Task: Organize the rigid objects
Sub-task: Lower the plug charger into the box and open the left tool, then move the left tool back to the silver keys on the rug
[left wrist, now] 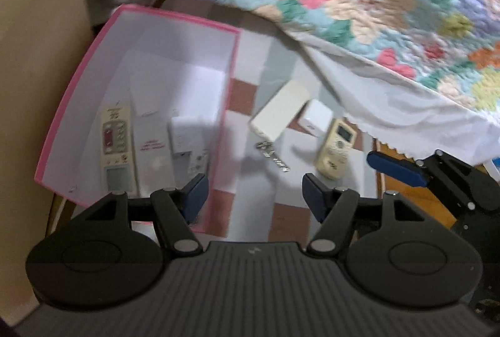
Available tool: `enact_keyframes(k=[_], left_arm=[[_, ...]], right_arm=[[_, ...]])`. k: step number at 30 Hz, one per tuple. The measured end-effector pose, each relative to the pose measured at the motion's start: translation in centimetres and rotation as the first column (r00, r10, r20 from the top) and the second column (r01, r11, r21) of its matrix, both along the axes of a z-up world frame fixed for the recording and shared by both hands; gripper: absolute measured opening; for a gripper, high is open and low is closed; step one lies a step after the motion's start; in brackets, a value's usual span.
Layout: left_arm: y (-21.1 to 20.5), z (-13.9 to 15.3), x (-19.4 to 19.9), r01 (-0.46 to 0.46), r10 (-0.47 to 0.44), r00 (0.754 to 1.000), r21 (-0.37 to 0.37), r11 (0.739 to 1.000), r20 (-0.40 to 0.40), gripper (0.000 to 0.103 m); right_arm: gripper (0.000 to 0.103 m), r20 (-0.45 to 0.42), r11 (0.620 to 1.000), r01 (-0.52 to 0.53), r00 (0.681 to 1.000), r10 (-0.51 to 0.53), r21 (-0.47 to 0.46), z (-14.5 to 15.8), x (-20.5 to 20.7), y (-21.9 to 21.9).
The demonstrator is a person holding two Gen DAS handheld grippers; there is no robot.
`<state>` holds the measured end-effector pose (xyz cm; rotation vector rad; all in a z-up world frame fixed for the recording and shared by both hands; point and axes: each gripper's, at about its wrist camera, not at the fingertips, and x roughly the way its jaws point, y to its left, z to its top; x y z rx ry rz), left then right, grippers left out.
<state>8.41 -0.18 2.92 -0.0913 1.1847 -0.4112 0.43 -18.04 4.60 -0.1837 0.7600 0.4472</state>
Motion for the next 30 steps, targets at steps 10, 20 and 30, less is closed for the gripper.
enact_keyframes(k=[10,20,30], left_arm=[[-5.7,-0.8,-0.7,0.120,-0.119,0.993,-0.012,0.993,0.016,0.065],[-8.4,-8.9,-1.2,0.037,-0.035,0.999,-0.090,0.995,0.020,0.058],[-9.5,-15.4,-0.8,-0.047,0.053,0.997,-0.102,0.994,0.061,0.042]], right_arm=[[0.061,-0.025,0.998,0.025,0.999,-0.024,0.051,-1.6,-0.7,-3.3],[0.061,-0.090,0.982,0.107,0.992,-0.093,0.159,-8.3,0.6,-6.1],[0.060,-0.092,0.978,0.197,0.977,-0.191,0.071,-18.0,3.9,-5.3]])
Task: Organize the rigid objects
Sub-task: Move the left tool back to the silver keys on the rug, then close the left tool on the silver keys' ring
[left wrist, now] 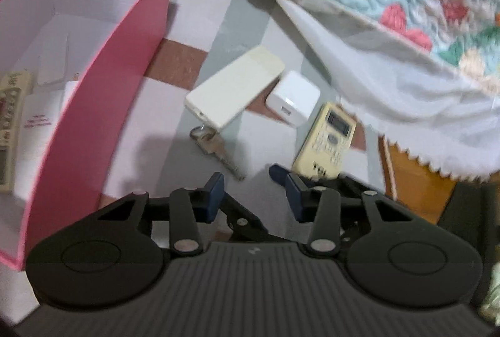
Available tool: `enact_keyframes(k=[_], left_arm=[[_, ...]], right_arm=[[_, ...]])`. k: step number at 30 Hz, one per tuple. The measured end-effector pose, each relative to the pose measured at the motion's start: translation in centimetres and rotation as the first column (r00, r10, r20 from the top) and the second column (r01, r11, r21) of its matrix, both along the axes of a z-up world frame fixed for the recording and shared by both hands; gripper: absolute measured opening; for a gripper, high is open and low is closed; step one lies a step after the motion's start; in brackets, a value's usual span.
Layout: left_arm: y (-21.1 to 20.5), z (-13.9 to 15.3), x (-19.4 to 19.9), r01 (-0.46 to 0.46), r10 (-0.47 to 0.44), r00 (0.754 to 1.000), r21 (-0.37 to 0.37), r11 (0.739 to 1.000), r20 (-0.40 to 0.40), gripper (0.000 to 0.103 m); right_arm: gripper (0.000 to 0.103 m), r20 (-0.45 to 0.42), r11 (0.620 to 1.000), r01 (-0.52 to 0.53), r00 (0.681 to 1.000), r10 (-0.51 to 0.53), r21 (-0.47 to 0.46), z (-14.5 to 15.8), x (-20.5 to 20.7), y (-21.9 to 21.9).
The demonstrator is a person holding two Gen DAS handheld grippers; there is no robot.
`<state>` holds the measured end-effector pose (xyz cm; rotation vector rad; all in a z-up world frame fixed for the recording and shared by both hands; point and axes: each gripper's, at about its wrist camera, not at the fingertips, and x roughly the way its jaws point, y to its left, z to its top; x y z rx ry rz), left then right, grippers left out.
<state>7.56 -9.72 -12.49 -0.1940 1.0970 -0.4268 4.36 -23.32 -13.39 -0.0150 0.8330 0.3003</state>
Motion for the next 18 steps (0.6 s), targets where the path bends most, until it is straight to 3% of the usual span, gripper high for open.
enact_keyframes(k=[2,4,6,10,13,16,18], left_arm=[[0.5,-0.8,0.4,-0.032,0.032,0.999,-0.047,0.998,-0.006,0.040],[0.5,-1.3,0.6,-0.044,0.044,0.999,-0.044,0.998,-0.001,0.038],[0.3,-1.7,0.6,-0.042,0.043,0.999,-0.030,0.999,0.020,0.035],[0.6,-2.2,0.5,-0.042,0.044,0.999,-0.080,0.996,0.028,0.034],[0.9,-2.5,0.6,-0.064,0.066,0.998,-0.082,0.995,0.018,0.034],[1.2,-2.7,0.6,-0.075,0.076,0.997,-0.080,0.994,0.009,0.034],[1.2,-2.8,0.4,-0.074,0.074,0.997,-0.078,0.994,0.002,0.034]], right_arm=[[0.061,-0.005,0.999,0.043,0.999,-0.043,-0.012,-1.0,0.3,-0.4],[0.061,0.026,0.998,0.057,0.998,-0.058,0.015,-1.4,0.0,-0.8],[0.061,0.031,0.999,0.044,0.999,-0.044,0.008,-1.4,0.0,-0.7],[0.058,0.051,0.999,-0.027,0.998,0.028,-0.030,-1.4,0.5,0.1],[0.045,0.058,0.997,-0.067,0.996,0.069,-0.040,-1.6,1.2,0.5],[0.010,0.051,0.997,-0.059,0.997,0.061,-0.045,-1.4,1.3,0.6],[0.010,0.047,1.000,-0.024,0.999,0.025,-0.019,-0.9,1.0,0.2]])
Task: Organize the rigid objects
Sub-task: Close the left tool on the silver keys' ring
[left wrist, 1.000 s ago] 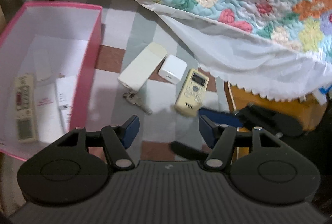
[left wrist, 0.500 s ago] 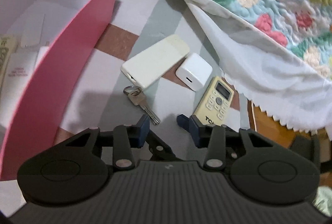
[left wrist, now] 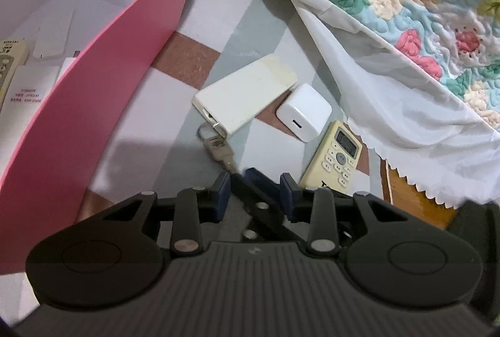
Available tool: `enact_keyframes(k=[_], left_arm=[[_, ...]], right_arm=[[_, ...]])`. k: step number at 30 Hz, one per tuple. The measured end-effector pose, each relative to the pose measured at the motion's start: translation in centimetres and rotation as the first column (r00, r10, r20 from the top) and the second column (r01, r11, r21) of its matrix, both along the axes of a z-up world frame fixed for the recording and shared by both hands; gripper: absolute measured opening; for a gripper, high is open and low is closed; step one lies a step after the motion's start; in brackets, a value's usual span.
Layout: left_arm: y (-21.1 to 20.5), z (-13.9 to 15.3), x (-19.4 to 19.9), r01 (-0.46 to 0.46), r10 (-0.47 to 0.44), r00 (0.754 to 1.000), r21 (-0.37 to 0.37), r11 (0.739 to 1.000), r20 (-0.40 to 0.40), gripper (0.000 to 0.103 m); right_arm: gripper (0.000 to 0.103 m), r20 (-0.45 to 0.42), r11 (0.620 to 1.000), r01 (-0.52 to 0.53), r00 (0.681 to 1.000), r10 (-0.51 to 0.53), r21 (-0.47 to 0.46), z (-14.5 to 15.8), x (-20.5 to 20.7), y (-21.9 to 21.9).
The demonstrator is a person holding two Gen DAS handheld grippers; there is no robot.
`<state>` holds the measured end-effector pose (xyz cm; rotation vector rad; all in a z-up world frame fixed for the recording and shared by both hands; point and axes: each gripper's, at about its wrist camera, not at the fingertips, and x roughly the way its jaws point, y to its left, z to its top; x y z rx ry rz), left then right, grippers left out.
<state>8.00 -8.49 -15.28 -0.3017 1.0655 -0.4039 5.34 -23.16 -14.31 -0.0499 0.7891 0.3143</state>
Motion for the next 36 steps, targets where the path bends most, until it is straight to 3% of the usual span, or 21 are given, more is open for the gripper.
enact_keyframes(k=[3,13,19,22,23,27,30,32,36], left_arm=[[0.0,-0.4,-0.3,0.001,-0.001,0.999,0.004,1.000,-0.034,0.034],[-0.4,-1.2,-1.4,0.050,-0.051,0.990,-0.010,0.999,-0.133,0.038],[-1.1,-2.0,-1.5,0.068,-0.073,0.981,-0.033,0.997,-0.178,0.038],[-1.3,-2.1,-1.4,0.088,-0.092,0.977,-0.027,0.996,-0.191,0.023],[-1.4,-2.3,-1.4,0.102,-0.107,0.972,-0.035,0.994,-0.208,0.013],[-1.7,-2.5,-1.6,0.119,-0.123,0.963,-0.031,0.992,-0.238,0.007],[-1.8,-2.5,-1.6,0.114,-0.117,0.961,-0.028,0.993,-0.250,0.007],[-1.6,-2.6,-1.5,0.102,-0.109,0.959,-0.039,0.994,-0.260,0.007],[-1.3,-2.7,-1.4,0.090,-0.101,0.958,-0.054,0.995,-0.269,0.006]], right_arm=[[0.009,0.037,0.999,0.034,0.999,-0.034,0.011,0.5,-1.7,-0.5],[0.009,-0.063,0.973,0.169,0.985,-0.161,0.156,2.1,-6.5,-4.9],[0.009,-0.061,0.978,0.164,0.986,-0.157,0.126,2.7,-9.7,-5.2],[0.009,-0.092,0.979,0.170,0.983,-0.160,0.110,2.7,-9.8,-5.8],[0.011,-0.104,0.982,0.163,0.983,-0.152,0.100,2.6,-9.7,-5.9],[0.016,-0.092,0.992,0.126,0.988,-0.123,0.020,2.7,-10.2,-5.1],[0.027,-0.091,0.995,0.104,0.990,-0.104,-0.010,2.8,-9.9,-4.4],[0.050,-0.102,0.994,0.104,0.989,-0.107,-0.034,2.5,-9.7,-4.0],[0.066,-0.127,0.980,0.173,0.975,-0.184,-0.096,1.7,-8.8,-4.0]])
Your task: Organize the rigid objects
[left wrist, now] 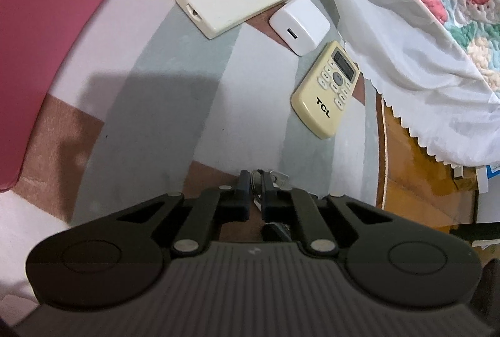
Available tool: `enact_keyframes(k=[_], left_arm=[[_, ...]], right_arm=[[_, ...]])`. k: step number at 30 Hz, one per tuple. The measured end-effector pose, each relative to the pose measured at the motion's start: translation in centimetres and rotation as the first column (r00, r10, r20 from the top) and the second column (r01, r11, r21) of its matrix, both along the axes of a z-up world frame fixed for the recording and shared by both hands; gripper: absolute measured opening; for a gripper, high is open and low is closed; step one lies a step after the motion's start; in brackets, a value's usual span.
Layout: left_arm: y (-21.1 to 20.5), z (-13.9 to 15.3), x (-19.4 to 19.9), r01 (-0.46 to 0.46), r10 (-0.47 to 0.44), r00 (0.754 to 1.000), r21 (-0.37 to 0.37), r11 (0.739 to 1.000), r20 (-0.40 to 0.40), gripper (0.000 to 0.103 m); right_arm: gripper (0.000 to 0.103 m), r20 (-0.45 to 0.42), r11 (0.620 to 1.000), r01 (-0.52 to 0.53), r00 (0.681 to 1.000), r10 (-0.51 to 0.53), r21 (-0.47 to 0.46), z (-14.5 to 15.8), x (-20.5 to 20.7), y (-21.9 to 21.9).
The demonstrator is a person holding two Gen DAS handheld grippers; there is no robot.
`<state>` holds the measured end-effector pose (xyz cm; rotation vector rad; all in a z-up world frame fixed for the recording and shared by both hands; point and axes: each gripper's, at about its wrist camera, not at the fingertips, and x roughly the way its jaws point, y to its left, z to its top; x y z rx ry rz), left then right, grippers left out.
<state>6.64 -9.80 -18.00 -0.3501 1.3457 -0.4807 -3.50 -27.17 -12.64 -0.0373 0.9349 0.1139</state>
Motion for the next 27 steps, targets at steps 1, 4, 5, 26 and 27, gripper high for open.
enact_keyframes(k=[1,4,5,26,27], left_arm=[[0.1,0.0,0.0,-0.001,0.001,1.000,-0.001,1.000,-0.001,0.006],[0.5,0.1,-0.1,-0.014,0.014,1.000,-0.036,0.999,-0.002,0.002],[0.5,0.1,-0.2,-0.012,0.011,1.000,-0.065,0.998,-0.010,0.002],[0.2,6.7,-1.9,0.107,-0.108,0.994,-0.155,0.982,0.002,0.002],[0.3,7.2,-1.9,0.110,-0.109,0.994,-0.152,0.982,0.014,0.002]], right_arm=[[0.069,0.000,1.000,0.000,1.000,0.000,0.014,0.0,0.2,-0.2],[0.081,-0.002,0.999,-0.035,0.999,0.035,0.020,-0.4,0.7,-0.1],[0.089,-0.004,0.998,-0.056,0.998,0.057,0.011,-0.6,0.8,0.1],[0.007,0.017,0.995,-0.039,0.999,0.038,0.092,2.6,-0.8,0.0],[0.007,0.021,0.994,-0.042,0.999,0.040,0.103,3.0,-0.9,0.1]])
